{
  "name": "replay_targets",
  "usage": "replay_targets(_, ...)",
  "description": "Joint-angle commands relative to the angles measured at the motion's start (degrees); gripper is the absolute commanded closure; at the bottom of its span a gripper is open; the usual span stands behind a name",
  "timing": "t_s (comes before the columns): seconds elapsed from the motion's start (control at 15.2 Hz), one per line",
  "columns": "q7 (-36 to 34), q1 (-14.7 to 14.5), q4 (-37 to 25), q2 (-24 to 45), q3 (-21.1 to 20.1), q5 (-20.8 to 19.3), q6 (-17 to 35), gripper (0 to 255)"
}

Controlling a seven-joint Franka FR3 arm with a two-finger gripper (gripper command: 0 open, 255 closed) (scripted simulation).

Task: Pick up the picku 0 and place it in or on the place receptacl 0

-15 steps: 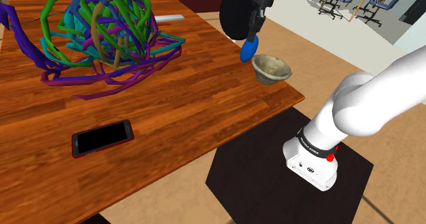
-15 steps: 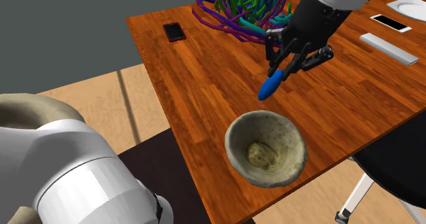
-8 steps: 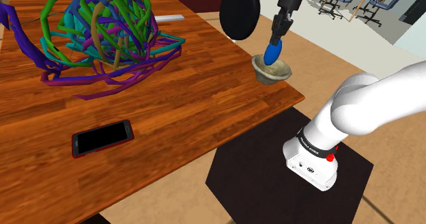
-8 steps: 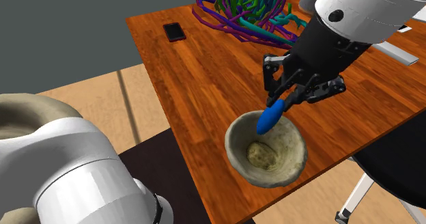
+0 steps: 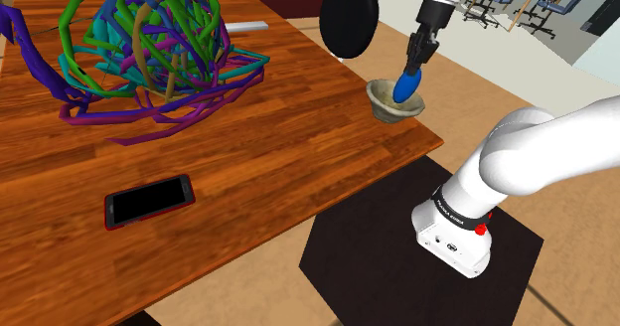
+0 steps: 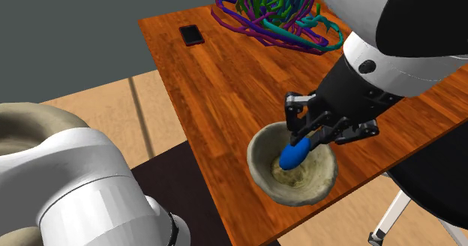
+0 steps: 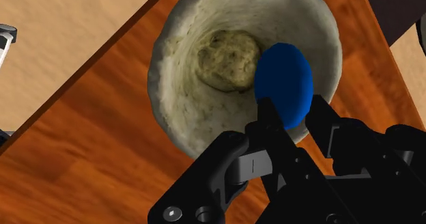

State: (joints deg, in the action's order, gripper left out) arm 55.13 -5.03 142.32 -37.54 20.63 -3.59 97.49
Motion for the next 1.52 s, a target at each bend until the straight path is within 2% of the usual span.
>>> replay_targets(0.0, 0.13, 0.08, 1.44, 0.05, 0.20, -0.15, 1.51, 255)
replay_targets(0.53, 0.96, 0.27, 6.61, 1.56, 1.38, -0.72, 8.11, 255)
replay_targets(1.06, 0.95, 0.24, 6.61, 1.56, 1.40, -0.74, 8.11, 255)
replay_targets(1.12, 0.90, 0.12, 6.39, 1.80, 1.36, -0.63, 8.13, 0)
replay_targets(1.45, 0.95, 0.24, 6.61, 1.56, 1.40, -0.74, 8.11, 0)
